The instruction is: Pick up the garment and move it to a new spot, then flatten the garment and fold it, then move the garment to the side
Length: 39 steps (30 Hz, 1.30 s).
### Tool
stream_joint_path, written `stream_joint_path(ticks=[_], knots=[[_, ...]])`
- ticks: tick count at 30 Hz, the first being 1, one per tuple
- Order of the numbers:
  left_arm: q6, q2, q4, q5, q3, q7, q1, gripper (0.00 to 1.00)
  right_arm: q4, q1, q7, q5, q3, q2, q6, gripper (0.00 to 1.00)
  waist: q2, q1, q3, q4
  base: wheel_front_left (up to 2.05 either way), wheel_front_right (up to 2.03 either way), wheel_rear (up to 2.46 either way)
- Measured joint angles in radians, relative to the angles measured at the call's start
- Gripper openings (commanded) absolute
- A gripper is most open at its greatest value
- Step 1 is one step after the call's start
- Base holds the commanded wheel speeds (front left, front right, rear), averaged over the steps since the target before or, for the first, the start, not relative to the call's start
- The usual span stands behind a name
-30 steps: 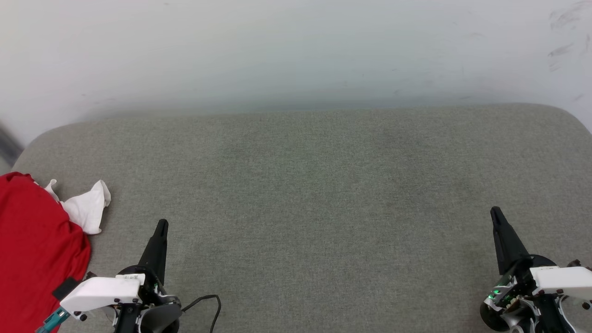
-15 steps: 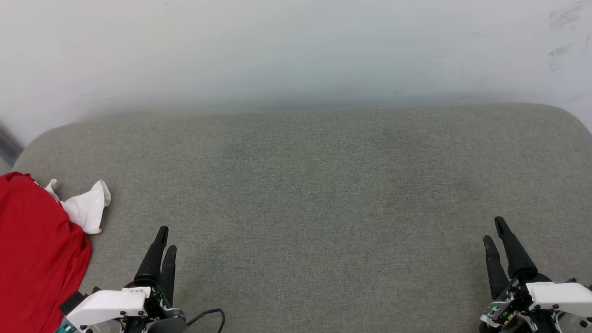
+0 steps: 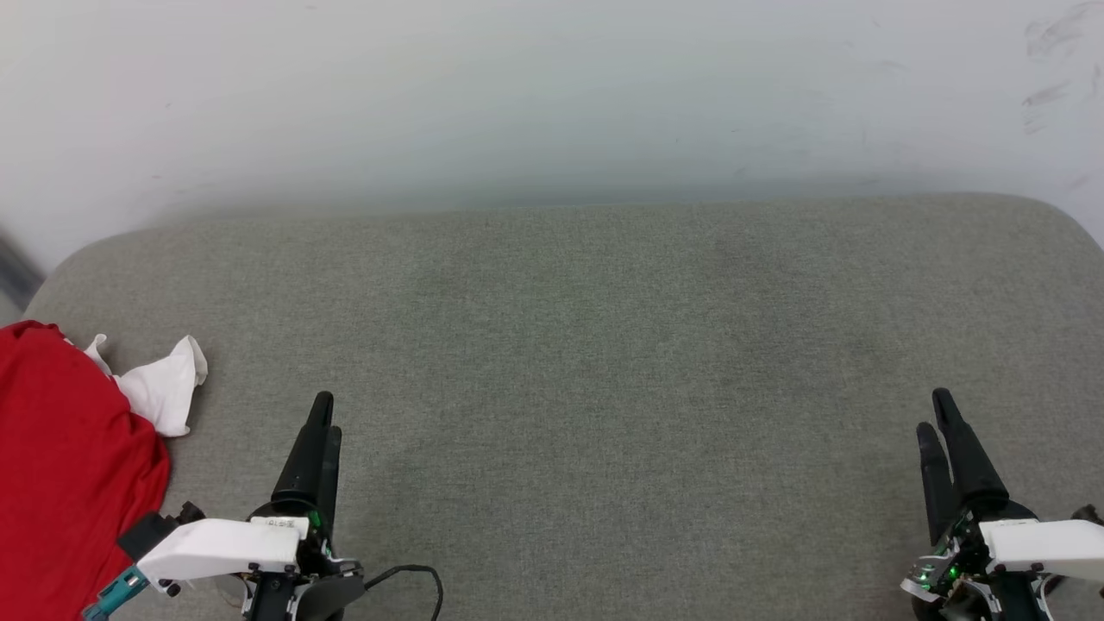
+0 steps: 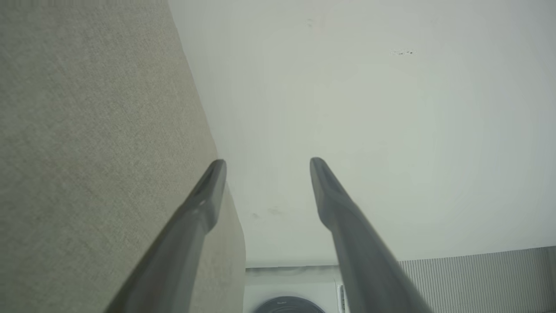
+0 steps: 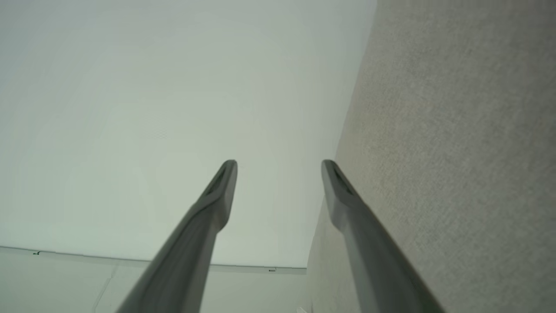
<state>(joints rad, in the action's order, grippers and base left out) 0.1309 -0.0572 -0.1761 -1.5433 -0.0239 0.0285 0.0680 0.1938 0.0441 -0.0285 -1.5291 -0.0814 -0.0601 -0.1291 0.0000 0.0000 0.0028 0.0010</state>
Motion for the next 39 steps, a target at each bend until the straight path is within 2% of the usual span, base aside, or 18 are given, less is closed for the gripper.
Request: stream_joint_path(ticks=[19, 20, 21, 28, 39], knots=[[0.000, -0.003, 0.080, 0.505, 0.022, -0.075, -0.005, 1.00, -0.104, -0.008, 0.063, 0.538, 0.024, -0.009, 0.000, 1.00, 0.0000, 0.0000, -0.005, 0.001, 0.00, 0.00, 0.00], [0.000, -0.007, 0.089, 0.581, 0.028, -0.085, -0.007, 1.00, -0.112, -0.008, 0.063, 0.612, 0.029, -0.010, 0.000, 1.00, 0.0000, 0.0000, -0.005, 0.001, 0.00, 0.00, 0.00], [0.000, -0.008, 0.091, 0.606, 0.028, -0.088, -0.008, 1.00, -0.115, -0.008, 0.063, 0.635, 0.030, -0.010, 0.000, 1.00, 0.0000, 0.0000, -0.005, 0.002, 0.00, 0.00, 0.00], [0.000, -0.018, 0.106, 0.742, 0.041, -0.111, -0.015, 1.00, -0.131, -0.019, 0.055, 0.763, 0.036, -0.011, 0.000, 1.00, 0.0000, 0.0000, -0.007, 0.004, 0.00, 0.00, 0.00], [0.000, -0.029, 0.121, 0.888, 0.054, -0.140, -0.024, 1.00, -0.162, -0.025, 0.036, 0.905, 0.051, -0.017, 0.000, 1.00, 0.0000, 0.0000, -0.010, 0.008, 0.00, 0.00, 0.00]])
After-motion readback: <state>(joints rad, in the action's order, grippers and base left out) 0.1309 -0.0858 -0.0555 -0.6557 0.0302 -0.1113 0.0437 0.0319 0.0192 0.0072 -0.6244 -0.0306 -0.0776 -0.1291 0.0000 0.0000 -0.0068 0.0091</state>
